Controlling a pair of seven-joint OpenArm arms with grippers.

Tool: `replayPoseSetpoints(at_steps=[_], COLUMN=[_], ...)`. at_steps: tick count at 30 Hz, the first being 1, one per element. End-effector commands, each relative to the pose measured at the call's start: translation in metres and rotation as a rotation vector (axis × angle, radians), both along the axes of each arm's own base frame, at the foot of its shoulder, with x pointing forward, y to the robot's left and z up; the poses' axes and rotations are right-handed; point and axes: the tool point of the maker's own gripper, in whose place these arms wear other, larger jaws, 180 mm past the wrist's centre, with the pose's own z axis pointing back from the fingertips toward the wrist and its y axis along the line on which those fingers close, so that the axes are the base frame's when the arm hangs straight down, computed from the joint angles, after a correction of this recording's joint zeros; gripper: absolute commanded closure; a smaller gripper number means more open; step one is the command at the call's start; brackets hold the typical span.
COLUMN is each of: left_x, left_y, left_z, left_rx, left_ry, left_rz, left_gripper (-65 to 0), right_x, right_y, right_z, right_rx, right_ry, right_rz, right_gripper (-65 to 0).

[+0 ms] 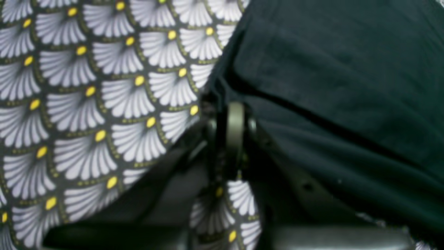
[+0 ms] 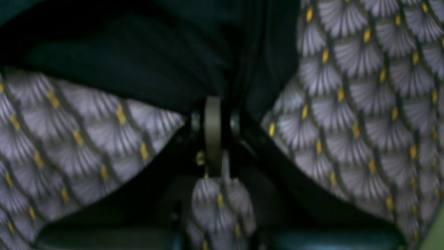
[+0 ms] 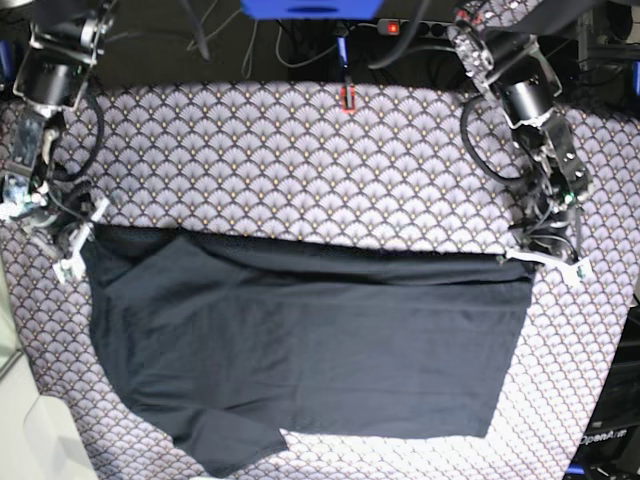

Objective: Fold the T-shirt properly
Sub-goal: 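Drag the held edge back toward the robot with both grippers, flattening the shirt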

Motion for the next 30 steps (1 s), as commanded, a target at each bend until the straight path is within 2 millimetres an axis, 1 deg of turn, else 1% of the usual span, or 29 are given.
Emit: replayPoseSetpoints(at_steps=[1,2,3,8,11,13,15,18,21,23,27,28,30], left_x=[0.009,0.004,0.002,-0.004,-0.008,-0.012,-0.017,-0.025,-0.040,-0.049,-0.073,-0.082,-0.093], left_y=[0.020,0.026,0.026,0.033,0.025,0.025,0.027,0.026,0.028,0.027,0.026,0.021,0.018], left_z=[0.022,0.021,0.019,0.035,0.043,0.051,0.057,0.055,0.046,0.043,0.043,0.038,0.039], left_rx=[0.048,0.059,0.061,0.112,0.139,0.161,0.183,0.191,0.198,0.204,0.238,0.232,0.243], left_ry=[-0.054,-0.045,-0.040,-0.057,-0.022,-0.018,-0.016,0.000,0.032,0.041,0.062,0.075,0.080], left_rz=[0.020,0.022,0.023,0.014,-0.034,-0.042,-0.046,-0.051,-0.053,-0.056,-0.066,-0.067,-0.067], left_gripper=[0.0,0.0,0.0,0.0,0.0,0.0,0.0,0.0,0.0,0.0,0.0,0.0,0.0], right_x=[0.002,0.001,0.000,-0.002,-0.007,-0.008,-0.018,-0.027,-0.037,-0.043,-0.058,-0.062,-0.072], right_y=[-0.015,-0.016,-0.015,-0.012,-0.011,-0.011,-0.011,-0.010,-0.008,-0.006,0.004,0.006,0.003], right_z=[0.015,0.017,0.020,0.033,0.032,0.031,0.024,0.020,0.022,0.024,0.030,0.029,0.030], right_rx=[-0.058,-0.069,-0.078,-0.110,-0.115,-0.116,-0.113,-0.117,-0.137,-0.148,-0.135,-0.127,-0.127], right_ry=[-0.014,-0.015,-0.022,-0.055,-0.049,-0.047,-0.024,-0.012,-0.013,-0.016,-0.029,-0.026,-0.022], right_rz=[-0.003,0.002,0.007,0.029,0.034,0.035,0.037,0.043,0.060,0.072,0.102,0.107,0.098], right_gripper=[0.0,0.0,0.0,0.0,0.0,0.0,0.0,0.0,0.0,0.0,0.0,0.0,0.0])
